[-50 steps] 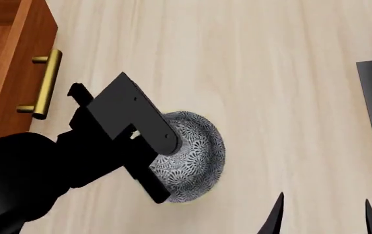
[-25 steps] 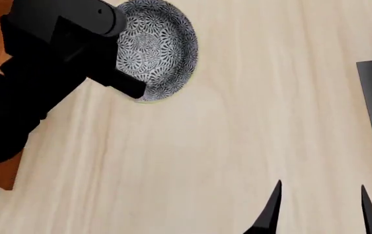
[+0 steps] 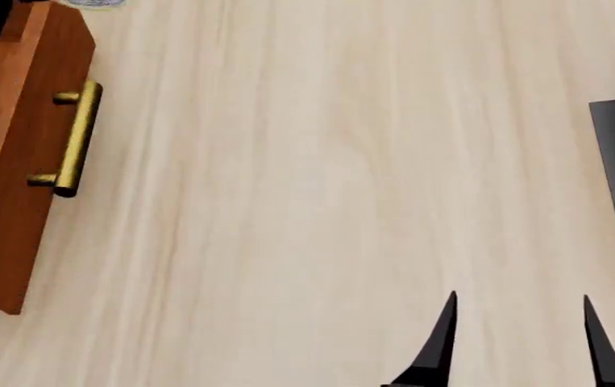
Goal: Put the bowl in the bottom drawer of the cabinet.
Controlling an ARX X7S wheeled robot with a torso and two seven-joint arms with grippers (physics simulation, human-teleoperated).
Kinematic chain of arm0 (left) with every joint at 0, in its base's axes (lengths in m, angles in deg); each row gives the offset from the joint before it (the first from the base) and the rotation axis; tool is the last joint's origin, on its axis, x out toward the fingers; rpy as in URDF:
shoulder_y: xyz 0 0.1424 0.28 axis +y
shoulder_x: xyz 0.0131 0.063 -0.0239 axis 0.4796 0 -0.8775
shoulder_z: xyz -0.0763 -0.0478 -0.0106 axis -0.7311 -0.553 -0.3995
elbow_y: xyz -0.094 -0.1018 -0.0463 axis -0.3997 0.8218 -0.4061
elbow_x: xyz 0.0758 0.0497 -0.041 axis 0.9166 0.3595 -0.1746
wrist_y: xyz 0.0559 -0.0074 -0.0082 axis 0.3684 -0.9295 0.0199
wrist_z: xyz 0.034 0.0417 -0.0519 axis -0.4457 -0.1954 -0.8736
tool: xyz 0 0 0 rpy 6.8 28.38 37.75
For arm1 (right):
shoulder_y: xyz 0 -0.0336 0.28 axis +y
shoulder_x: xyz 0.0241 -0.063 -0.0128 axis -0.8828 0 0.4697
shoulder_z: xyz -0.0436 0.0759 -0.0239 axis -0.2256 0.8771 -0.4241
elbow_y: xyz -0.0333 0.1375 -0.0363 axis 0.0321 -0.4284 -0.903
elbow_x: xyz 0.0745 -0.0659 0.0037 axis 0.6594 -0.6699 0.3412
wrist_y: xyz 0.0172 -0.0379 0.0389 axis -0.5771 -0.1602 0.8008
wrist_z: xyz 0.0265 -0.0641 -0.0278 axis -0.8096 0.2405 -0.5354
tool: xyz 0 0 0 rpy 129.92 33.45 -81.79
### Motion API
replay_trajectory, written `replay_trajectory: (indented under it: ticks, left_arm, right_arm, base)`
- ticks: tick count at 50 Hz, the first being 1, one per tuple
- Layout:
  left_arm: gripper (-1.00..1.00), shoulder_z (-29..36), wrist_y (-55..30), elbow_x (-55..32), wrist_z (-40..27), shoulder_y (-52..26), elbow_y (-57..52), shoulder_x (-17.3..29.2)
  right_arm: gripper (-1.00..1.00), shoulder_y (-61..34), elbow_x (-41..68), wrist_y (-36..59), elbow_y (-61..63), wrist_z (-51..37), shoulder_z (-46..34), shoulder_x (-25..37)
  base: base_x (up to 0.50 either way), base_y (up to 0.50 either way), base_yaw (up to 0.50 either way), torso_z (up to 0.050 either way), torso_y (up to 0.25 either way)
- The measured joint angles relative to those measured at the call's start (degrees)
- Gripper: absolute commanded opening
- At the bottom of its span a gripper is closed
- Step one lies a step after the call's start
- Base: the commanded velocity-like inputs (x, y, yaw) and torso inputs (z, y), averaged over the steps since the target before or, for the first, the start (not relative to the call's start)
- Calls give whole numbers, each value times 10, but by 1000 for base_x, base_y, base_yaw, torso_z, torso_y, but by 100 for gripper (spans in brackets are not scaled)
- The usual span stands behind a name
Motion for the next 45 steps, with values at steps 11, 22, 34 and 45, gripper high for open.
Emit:
replay_trajectory:
  ticks: [11, 22, 34, 45]
  left_arm:
    - [-100, -109, 84, -16, -38, 13, 40, -16]
    - [-100, -193, 149, -39, -54, 45, 68, -21]
    - [-100, -250, 200, -56, -60, 90, 104, -24]
    - [-100, -278, 251, -54, -54, 129, 163, -27]
  right_arm:
    - [100, -4, 1, -2, -6, 1, -4, 2]
    - [100, -4, 2, 3, -4, 3, -8, 4]
    - [100, -2, 4, 9, 3, 4, -11, 7]
    - [100, 3, 7, 13, 9, 4, -11, 10]
  base:
    - [0, 0, 0, 0, 0]
    - [0, 0, 0, 0, 0]
    - [0, 0, 0, 0, 0]
    - [0, 0, 0, 0, 0]
